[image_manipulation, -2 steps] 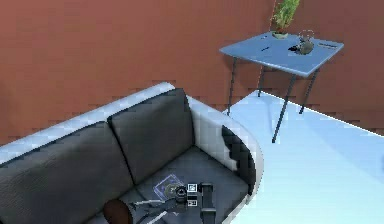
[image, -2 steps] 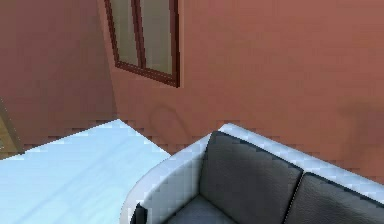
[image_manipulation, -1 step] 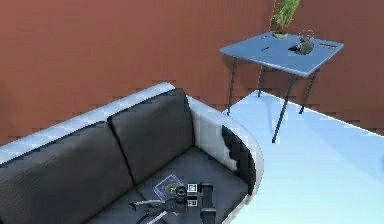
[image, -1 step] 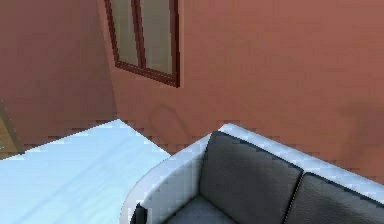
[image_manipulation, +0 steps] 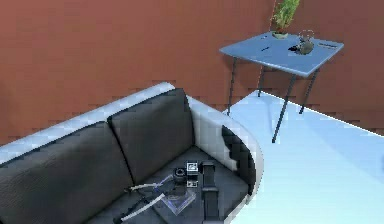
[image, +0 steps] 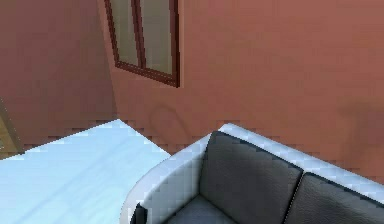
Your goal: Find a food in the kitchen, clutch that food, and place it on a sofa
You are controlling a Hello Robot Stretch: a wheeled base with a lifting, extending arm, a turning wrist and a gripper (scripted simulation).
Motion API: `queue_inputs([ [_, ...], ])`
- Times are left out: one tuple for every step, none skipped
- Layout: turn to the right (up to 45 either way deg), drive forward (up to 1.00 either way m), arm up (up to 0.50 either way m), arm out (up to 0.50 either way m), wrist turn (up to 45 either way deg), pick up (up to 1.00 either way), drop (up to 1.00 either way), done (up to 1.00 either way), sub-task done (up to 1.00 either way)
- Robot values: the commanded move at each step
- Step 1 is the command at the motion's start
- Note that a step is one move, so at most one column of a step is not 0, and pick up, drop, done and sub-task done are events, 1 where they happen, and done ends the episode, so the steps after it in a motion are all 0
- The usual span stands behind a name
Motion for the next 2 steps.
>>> queue_inputs([
  [0.0,0.0,0.0,-0.08,0.0,0.0,0.0,0.0,0.0],
  [0.0,0.0,0.0,0.0,0.0,0.0,0.0,1.0,0.0],
])
